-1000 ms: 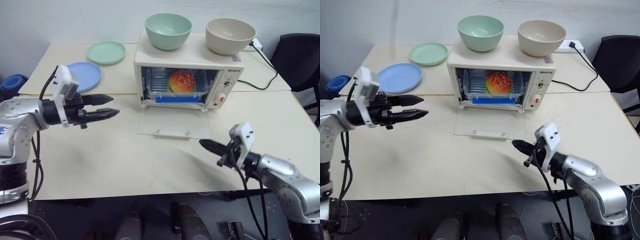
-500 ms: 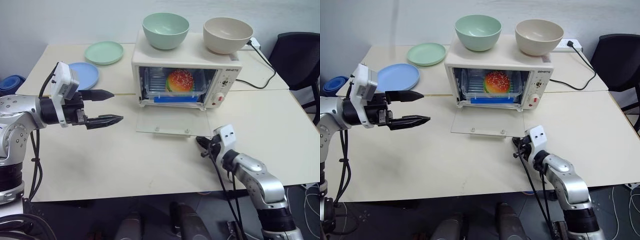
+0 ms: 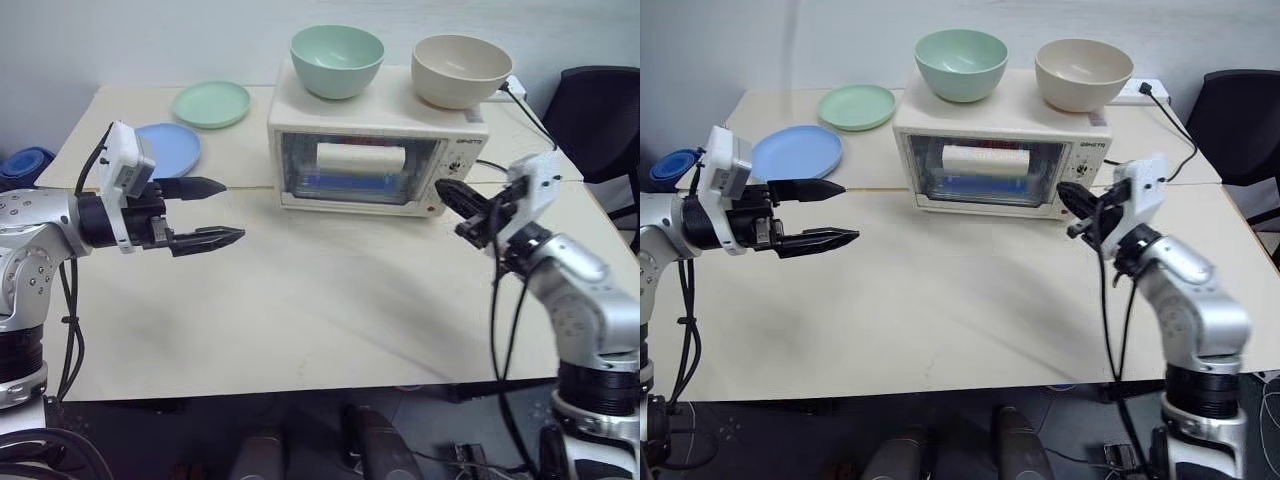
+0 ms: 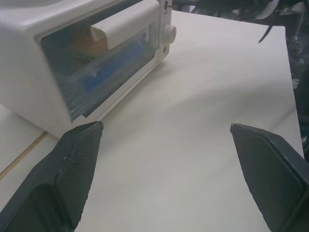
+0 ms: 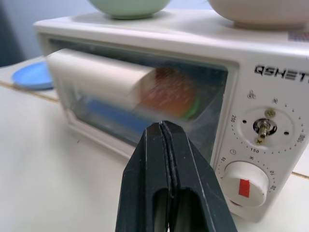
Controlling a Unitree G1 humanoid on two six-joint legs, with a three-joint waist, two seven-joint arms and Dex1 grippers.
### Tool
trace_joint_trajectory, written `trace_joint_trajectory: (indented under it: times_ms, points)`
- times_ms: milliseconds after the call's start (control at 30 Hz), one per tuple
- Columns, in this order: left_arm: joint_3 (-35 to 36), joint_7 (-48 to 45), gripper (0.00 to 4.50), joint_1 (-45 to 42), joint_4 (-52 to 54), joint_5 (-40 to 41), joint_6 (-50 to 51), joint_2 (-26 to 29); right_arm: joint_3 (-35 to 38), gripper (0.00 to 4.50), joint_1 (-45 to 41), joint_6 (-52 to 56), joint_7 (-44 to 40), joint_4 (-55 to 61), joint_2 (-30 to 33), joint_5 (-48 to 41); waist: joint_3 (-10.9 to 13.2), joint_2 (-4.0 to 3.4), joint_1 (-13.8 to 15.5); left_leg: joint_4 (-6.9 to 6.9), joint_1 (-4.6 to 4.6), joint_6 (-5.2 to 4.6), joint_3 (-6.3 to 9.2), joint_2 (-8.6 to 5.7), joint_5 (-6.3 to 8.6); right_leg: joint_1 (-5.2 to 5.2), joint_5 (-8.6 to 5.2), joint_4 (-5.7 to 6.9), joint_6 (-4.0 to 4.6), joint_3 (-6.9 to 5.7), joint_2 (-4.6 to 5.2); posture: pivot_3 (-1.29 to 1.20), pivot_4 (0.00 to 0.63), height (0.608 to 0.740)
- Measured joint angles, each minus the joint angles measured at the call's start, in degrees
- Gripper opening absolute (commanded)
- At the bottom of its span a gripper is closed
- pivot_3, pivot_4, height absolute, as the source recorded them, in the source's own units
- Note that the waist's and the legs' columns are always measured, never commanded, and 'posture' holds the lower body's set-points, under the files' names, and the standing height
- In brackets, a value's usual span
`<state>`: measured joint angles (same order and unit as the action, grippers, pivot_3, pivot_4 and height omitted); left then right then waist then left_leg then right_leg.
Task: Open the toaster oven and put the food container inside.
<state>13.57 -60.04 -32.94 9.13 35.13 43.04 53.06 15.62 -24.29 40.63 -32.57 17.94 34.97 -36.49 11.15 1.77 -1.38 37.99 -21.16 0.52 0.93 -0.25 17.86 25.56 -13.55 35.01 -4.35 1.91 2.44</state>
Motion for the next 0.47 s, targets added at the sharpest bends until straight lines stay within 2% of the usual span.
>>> trace_joint_trajectory:
  times_ms: [167,333,400,467]
  points:
    - [1.5,-0.2,4.5,1.1,-0.3,0.1,-0.2,1.9,4.0,2.2,4.5,6.5,-10.5,0.5,11.9,-6.9,0.0,-0.05,-0.2,0.05,0.04,-0.08,-0.25,-0.06,0.04,-0.03,0.03,-0.08,-0.11,0.01,-0.01,0.0,0.15,0.74]
    - [3.8,-1.5,4.5,3.7,-0.2,0.5,-0.7,4.2,9.8,3.94,6.0,9.1,-17.8,0.2,20.1,-11.1,0.0,-0.05,-0.3,0.06,0.2,-0.09,-0.45,0.03,0.04,-0.04,0.03,-0.02,-0.1,0.01,-0.14,0.0,0.15,0.74]
    - [5.2,-1.8,4.5,4.4,-0.2,0.7,-0.7,5.2,11.1,4.48,6.1,9.4,-19.3,-0.2,21.7,-11.6,0.0,-0.05,-0.3,0.06,0.2,-0.09,-0.46,0.04,0.04,-0.04,0.02,-0.02,-0.09,0.02,-0.2,0.0,0.15,0.74]
    - [6.8,-1.9,4.5,4.4,-0.2,1.3,-0.6,6.0,11.6,4.48,6.4,8.8,-20.1,-0.2,22.2,-11.6,0.0,-0.05,-0.2,0.06,0.2,-0.09,-0.46,0.03,0.04,-0.04,0.02,-0.02,-0.1,0.02,-0.21,0.0,0.15,0.74]
